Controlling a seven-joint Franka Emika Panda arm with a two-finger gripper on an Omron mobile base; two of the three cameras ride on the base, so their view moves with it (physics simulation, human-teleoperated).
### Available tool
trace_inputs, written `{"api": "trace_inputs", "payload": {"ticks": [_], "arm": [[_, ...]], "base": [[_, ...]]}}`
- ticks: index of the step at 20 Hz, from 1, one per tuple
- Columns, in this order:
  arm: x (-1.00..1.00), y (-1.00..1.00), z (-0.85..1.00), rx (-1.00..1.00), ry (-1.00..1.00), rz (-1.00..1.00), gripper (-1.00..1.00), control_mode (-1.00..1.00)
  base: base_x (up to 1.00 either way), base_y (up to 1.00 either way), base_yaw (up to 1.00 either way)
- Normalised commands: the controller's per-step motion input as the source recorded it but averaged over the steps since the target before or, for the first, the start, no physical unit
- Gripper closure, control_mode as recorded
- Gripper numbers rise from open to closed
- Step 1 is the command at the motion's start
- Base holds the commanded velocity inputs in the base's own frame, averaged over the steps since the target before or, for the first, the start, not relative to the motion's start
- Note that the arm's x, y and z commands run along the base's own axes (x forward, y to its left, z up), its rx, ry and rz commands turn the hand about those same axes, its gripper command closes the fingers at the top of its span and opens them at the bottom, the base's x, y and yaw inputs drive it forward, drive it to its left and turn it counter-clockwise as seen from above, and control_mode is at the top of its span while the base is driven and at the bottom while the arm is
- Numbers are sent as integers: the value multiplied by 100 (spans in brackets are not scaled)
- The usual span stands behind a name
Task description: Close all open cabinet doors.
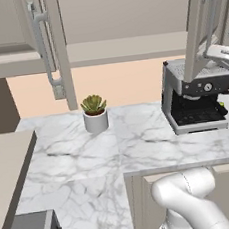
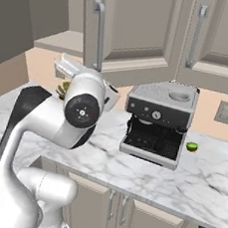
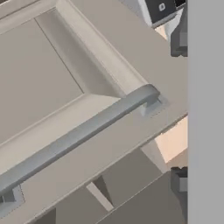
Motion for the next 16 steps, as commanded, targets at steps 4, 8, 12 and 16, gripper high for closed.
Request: {"api": "trace_inputs", "payload": {"ticks": [4, 8, 12, 16], "arm": [[100, -18, 1, 0, 3, 17, -100, -100], [98, 0, 0, 1, 0, 18, -100, -100], [82, 12, -1, 0, 0, 10, -100, -100], [73, 47, -1, -4, -5, 0, -100, -100]], "base": [[0, 0, 0], [0, 0, 0], [0, 0, 0], [0, 0, 0]]}}
